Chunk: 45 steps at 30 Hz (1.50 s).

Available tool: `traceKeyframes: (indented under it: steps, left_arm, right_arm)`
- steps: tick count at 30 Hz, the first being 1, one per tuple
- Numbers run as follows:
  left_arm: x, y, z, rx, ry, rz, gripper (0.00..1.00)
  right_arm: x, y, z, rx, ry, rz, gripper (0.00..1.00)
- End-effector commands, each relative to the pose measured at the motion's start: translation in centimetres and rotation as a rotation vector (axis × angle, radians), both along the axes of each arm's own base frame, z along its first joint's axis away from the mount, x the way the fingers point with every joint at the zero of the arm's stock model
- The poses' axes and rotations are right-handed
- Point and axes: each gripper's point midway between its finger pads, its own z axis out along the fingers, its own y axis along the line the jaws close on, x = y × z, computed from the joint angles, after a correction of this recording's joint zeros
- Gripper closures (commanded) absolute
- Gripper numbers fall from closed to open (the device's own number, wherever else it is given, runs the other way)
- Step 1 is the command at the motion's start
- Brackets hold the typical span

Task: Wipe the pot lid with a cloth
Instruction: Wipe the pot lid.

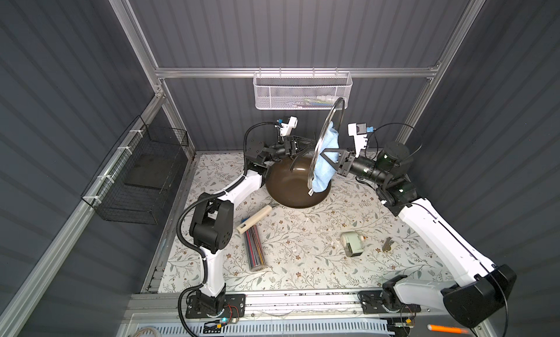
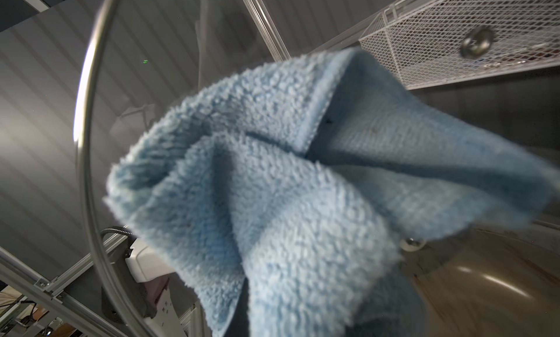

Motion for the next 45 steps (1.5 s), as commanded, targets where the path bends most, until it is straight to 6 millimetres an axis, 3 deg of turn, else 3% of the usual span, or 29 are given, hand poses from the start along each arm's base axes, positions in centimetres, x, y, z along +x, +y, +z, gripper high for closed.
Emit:
traceKeyframes:
  steps: [1, 13, 21, 26, 35, 45]
  left_arm:
    - [-2.5, 1.6, 5.7, -0.118, -0.178, 0.017, 1.00]
    - [-5.9, -0.4, 5.4, -0.098, -0.220, -0.096, 1.00]
    - [-7.5, 0.0, 6.6, -0.113, -0.265, -0.116, 1.00]
    - [-8.6, 0.5, 7.6, -0.142, -0.295, -0.136, 1.00]
    - [-9.4, 1.2, 9.5, -0.181, -0.336, -0.133, 1.00]
    - [-8.8, 1.2, 12.0, -0.230, -0.382, -0.090, 1.00]
  right_arm:
    - [-1.1, 1.0, 3.4, 0.046, -0.117, 0.046, 1.00]
    - [1.6, 0.0, 8.3, 0.035, -0.323, -0.120, 1.00]
    - [6.6, -2.5, 7.9, 0.051, -0.292, -0.233, 1.00]
    - [9.6, -4.2, 6.6, 0.031, -0.252, -0.302, 1.00]
    - [13.6, -5.7, 1.9, -0.012, -0.128, -0.358, 1.00]
    - [14.2, -5.9, -4.0, -0.077, -0.003, -0.369, 1.00]
